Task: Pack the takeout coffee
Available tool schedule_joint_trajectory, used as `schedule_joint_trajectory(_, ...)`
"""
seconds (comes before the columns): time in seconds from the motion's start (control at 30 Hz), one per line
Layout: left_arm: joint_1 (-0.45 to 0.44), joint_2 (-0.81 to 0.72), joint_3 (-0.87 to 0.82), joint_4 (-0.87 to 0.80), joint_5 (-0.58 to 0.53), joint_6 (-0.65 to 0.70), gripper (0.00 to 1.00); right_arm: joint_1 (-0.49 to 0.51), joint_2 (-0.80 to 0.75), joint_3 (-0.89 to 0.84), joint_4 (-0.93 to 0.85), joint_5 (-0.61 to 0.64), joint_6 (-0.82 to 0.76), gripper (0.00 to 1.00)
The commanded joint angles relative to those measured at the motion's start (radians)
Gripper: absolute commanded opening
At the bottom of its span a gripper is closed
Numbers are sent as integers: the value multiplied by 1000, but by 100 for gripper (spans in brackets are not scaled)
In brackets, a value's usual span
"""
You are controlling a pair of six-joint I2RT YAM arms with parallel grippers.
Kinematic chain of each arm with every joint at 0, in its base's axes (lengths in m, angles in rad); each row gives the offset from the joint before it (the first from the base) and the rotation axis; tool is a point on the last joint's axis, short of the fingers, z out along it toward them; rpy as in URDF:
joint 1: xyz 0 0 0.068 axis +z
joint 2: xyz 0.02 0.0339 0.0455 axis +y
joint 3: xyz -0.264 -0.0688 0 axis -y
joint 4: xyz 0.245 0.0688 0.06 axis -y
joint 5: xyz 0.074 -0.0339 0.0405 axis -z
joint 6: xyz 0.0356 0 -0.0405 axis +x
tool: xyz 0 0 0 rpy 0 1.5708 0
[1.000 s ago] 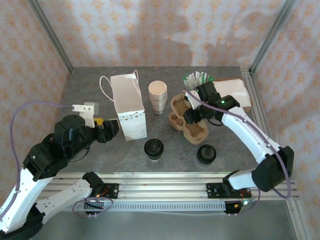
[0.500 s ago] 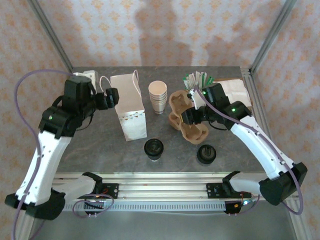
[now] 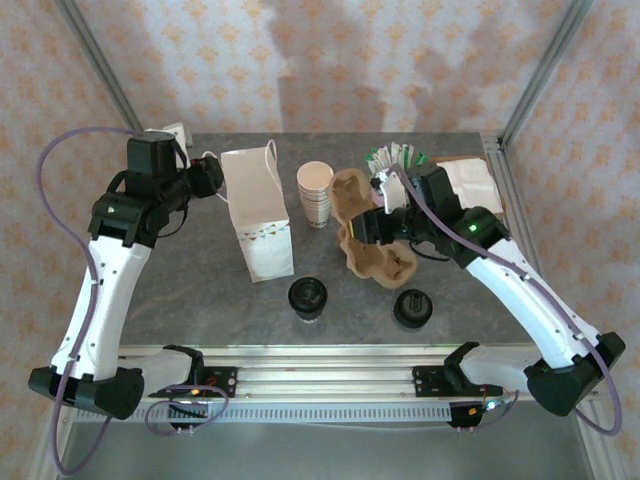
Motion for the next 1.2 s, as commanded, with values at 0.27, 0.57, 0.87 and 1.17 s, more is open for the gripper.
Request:
schedule_joint_trajectory(0.27, 9, 0, -9, 199, 125, 82, 3, 60, 2, 92, 272, -64, 135, 42)
schedule_joint_trajectory(0.57, 8, -26, -40, 263, 229, 108, 0, 87, 67, 171, 474, -18, 161, 41)
schedule_joint_trajectory(0.87, -39, -14, -64, 292, 269, 92, 0, 87, 141, 204, 669, 56, 262, 41)
schedule_joint_trajectory(1.17, -88, 1, -71, 292, 256, 89, 0, 93, 277, 239, 760, 106, 466, 40)
